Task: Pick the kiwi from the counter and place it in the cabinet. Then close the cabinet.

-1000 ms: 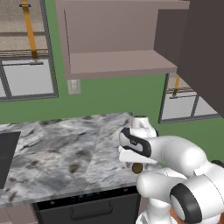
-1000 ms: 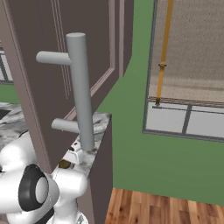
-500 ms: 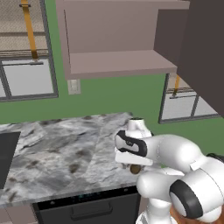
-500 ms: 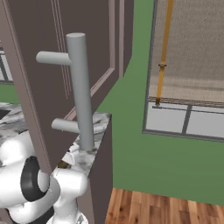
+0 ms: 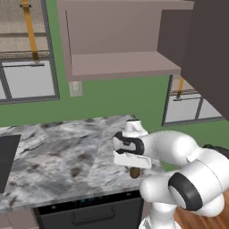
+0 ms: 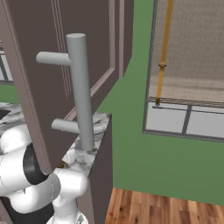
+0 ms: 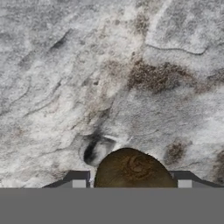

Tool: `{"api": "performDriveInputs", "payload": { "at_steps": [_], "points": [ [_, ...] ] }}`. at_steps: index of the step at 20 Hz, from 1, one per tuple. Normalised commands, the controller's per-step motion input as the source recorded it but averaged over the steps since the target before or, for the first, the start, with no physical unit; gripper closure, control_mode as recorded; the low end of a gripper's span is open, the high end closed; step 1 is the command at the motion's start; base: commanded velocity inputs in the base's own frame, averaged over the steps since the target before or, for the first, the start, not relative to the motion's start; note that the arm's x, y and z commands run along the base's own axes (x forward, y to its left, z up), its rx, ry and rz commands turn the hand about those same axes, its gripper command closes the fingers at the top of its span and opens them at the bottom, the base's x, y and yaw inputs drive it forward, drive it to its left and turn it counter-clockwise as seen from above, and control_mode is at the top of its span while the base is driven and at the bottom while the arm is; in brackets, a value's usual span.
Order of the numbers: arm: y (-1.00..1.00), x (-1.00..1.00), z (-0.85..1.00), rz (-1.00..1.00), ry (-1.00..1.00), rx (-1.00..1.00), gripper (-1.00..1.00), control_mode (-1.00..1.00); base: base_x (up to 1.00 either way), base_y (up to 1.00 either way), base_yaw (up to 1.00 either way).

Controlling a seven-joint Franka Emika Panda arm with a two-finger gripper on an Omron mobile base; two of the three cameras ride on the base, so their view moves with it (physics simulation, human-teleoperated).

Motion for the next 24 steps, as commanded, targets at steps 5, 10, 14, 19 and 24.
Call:
{"api": "performDriveInputs", "payload": {
  "at_steps": [5, 10, 14, 19, 24],
  "points": [
    [-0.25, -0.33, -0.16, -0.10, -0.13, 0.00, 1.00, -1.00, 0.00, 0.00, 0.00],
    [-0.31, -0.37, 0.32, -0.15, -0.51, 0.01, 1.00, -1.00, 0.00, 0.00, 0.00],
    [-0.24, -0.05, 0.96, -0.22, -0.58, 0.08, 1.00, -1.00, 0.00, 0.00, 0.00],
    [-0.07, 0.00, 1.00, -0.24, -0.52, 0.06, 1.00, -1.00, 0.00, 0.00, 0.00],
    [0.00, -0.11, 1.00, -0.15, -0.46, -0.02, 1.00, -1.00, 0.00, 0.00, 0.00]
  ]
}}
